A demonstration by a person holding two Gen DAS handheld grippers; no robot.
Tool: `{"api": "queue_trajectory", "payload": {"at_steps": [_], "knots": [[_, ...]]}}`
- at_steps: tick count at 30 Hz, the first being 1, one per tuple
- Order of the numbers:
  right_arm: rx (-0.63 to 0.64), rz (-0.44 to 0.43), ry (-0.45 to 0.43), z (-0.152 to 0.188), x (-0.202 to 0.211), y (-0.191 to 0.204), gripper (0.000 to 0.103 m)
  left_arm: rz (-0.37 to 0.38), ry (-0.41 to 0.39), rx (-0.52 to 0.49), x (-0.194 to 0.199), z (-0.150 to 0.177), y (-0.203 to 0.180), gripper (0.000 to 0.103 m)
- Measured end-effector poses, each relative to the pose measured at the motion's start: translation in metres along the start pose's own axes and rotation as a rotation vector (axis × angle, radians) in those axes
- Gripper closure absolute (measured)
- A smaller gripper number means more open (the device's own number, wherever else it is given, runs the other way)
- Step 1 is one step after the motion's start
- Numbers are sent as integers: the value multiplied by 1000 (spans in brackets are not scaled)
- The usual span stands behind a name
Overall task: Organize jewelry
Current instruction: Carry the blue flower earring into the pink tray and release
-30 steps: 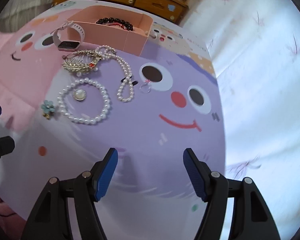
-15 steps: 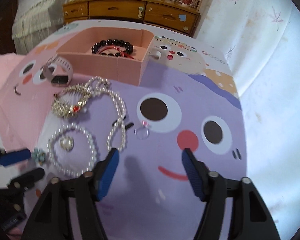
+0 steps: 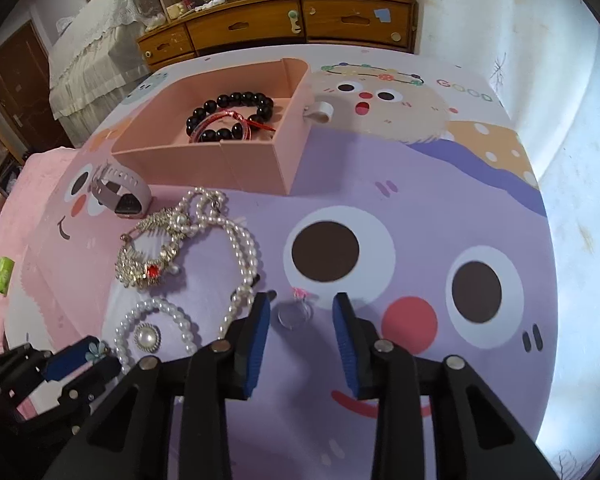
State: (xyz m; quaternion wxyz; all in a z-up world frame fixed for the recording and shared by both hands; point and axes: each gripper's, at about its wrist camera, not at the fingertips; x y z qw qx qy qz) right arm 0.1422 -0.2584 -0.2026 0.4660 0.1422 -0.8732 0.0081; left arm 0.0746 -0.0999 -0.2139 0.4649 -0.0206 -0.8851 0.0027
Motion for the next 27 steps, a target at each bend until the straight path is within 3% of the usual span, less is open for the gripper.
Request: {"api": "queue_trajectory", "payload": {"at_steps": [5, 17, 27], "knots": [[3, -23, 8, -5, -4, -2, 95, -35, 12, 40, 2, 0, 1, 84], [-20, -106, 5, -8, 6, -13, 95, -91, -15, -19, 28, -13, -1, 85], [-59, -181, -108, -40, 37, -8, 95, -36, -100, -115, 64, -72, -10, 85]]}}
Point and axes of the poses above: each gripper's, at about its wrist camera, not at the fingertips, and x roughly against the way its jaws point, y to its left, z to its underside, and after that the axes turned 8 degrees about -y, right-handed
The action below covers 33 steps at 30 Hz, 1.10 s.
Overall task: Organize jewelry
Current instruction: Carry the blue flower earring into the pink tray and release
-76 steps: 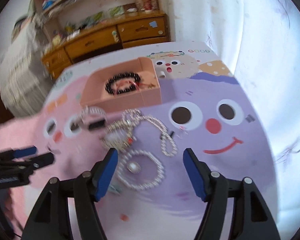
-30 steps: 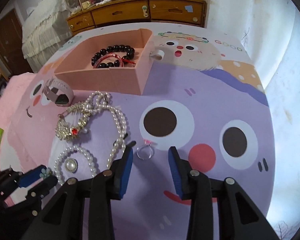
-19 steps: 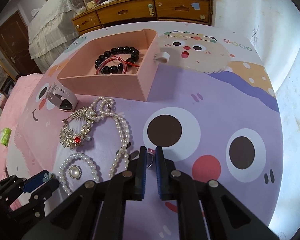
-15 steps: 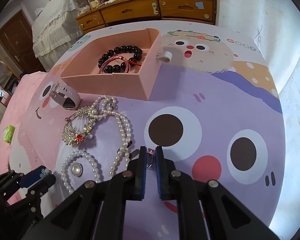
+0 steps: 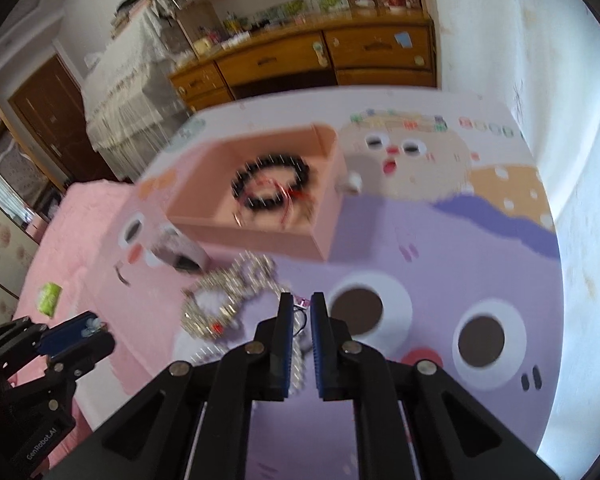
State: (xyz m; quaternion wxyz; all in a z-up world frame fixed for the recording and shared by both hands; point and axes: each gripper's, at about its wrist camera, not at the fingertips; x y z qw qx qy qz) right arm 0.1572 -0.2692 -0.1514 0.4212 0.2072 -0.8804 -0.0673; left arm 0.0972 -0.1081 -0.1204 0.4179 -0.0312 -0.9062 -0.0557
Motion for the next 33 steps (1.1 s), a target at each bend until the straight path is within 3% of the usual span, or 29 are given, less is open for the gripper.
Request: {"api": "queue_trajectory", "payload": {"at_steps": [7, 16, 24, 28, 29, 31, 33], "knots": [[39, -39, -108, -29, 8, 12, 95, 41, -96, -97, -3, -50, -8, 85], [32, -83, -187, -44, -1, 17, 95, 62, -146, -77, -32, -90, 7, 85], [36, -77, -200, -47, -21, 24, 95, 77, -119, 1, -71, -101, 32, 85], [41, -15, -197, -49, -31, 26, 93, 81, -84, 26, -87, -99, 43, 84], [34, 1, -181, -50, -34, 25, 90, 77, -74, 29, -90, -99, 44, 82], [11, 16, -149, -50, -39, 22, 72, 62, -56, 34, -95, -99, 47, 66], [-4, 25, -167, -49, -36, 20, 65, 40, -57, 42, -94, -98, 50, 23]]}}
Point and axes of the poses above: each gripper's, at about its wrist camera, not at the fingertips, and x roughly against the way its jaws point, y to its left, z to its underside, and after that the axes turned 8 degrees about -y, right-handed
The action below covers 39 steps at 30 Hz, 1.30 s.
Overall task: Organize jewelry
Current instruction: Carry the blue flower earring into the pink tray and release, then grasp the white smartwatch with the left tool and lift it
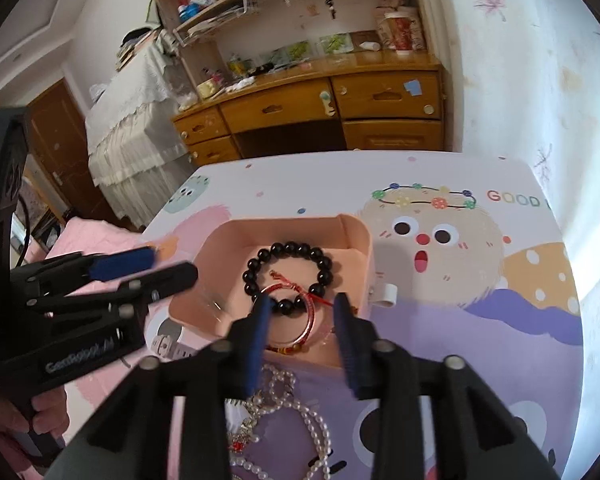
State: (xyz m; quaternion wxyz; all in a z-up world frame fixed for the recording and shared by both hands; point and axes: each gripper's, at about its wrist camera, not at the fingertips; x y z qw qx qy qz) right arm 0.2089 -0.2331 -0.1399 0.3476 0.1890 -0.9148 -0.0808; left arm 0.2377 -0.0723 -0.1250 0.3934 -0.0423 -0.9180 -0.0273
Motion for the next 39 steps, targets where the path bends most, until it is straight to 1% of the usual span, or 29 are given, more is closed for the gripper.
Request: {"api": "queue_trajectory", "payload": {"at_steps": [1, 3, 5, 7, 12, 19, 22, 25, 28, 35, 37, 39], "knots": [[-6, 4, -9, 0, 2, -1, 61, -6, -12, 7, 3, 0, 2, 21], [-18, 9, -19, 0, 6, -3, 55, 6, -29, 16, 8, 0, 6, 21], [-26, 16, -24, 0, 11, -4, 50, -1, -30, 22, 13, 1, 9, 21], [-31, 18, -30, 0, 15, -5, 43, -8, -30, 27, 17, 2, 11, 21], [-34, 19, -34, 6, 27, -3, 34, 3, -20, 57, 31, 14, 15, 21], [5, 4, -25, 20, 45, 7, 34, 10, 24, 124, 42, 38, 18, 21], [15, -10, -2, 30, 52, 11, 34, 2, 43, 159, 45, 48, 22, 21], [24, -19, 38, 44, 58, 15, 33, -8, 52, 210, 50, 57, 28, 21], [42, -28, 80, 59, 63, 21, 33, 0, 96, 257, 47, 67, 33, 21], [130, -28, 191, 98, 66, 37, 32, -2, 158, 288, 38, 85, 35, 21], [164, -36, 214, 109, 66, 43, 32, 2, 177, 290, 33, 88, 35, 20], [208, -27, 219, 117, 66, 50, 32, 1, 189, 281, 29, 89, 34, 14]]}}
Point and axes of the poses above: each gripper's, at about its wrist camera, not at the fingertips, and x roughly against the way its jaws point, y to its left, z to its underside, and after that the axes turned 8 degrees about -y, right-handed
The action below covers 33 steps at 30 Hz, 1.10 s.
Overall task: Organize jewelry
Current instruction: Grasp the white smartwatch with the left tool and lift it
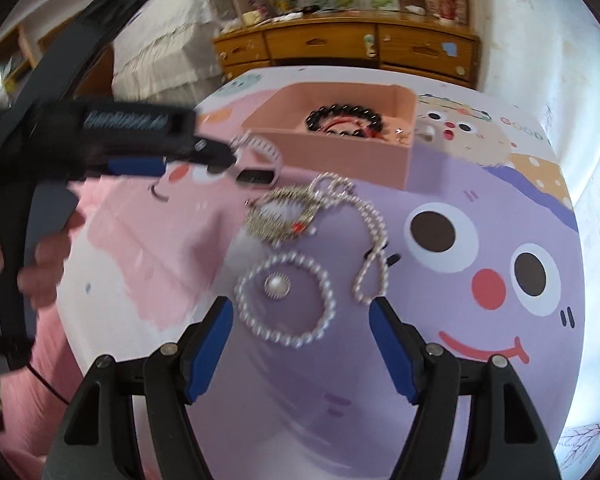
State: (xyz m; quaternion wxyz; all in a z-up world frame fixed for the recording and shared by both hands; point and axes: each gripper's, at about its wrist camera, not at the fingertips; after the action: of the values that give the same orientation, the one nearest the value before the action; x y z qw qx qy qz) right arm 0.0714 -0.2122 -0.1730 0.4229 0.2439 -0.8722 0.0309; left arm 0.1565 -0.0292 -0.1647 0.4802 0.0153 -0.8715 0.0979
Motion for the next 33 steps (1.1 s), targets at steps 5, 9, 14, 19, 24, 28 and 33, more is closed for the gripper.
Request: {"api": "queue_trajectory", "payload": {"at_steps": [5, 9, 14, 19, 24, 28, 33], "knots": [[98, 64, 14, 6, -8, 17, 43, -2, 24, -15, -14, 0, -1, 11], [108, 48, 42, 6, -20, 23, 63, -7, 25, -36, -26, -1, -3, 11], [104, 41, 69, 5, -32, 27, 71, 5, 5, -81, -44, -3, -6, 10], [99, 39, 81, 2, -39, 30, 74, 15, -4, -75, -65, -7, -3, 10], [92, 47, 93, -3, -45, 33, 76, 9, -6, -128, -76, -10, -5, 10], [100, 56, 93, -4, -46, 34, 79, 29, -8, -132, -81, -13, -6, 10], [94, 64, 91, -6, -47, 34, 84, 35, -37, -128, -85, -17, -8, 11]]}}
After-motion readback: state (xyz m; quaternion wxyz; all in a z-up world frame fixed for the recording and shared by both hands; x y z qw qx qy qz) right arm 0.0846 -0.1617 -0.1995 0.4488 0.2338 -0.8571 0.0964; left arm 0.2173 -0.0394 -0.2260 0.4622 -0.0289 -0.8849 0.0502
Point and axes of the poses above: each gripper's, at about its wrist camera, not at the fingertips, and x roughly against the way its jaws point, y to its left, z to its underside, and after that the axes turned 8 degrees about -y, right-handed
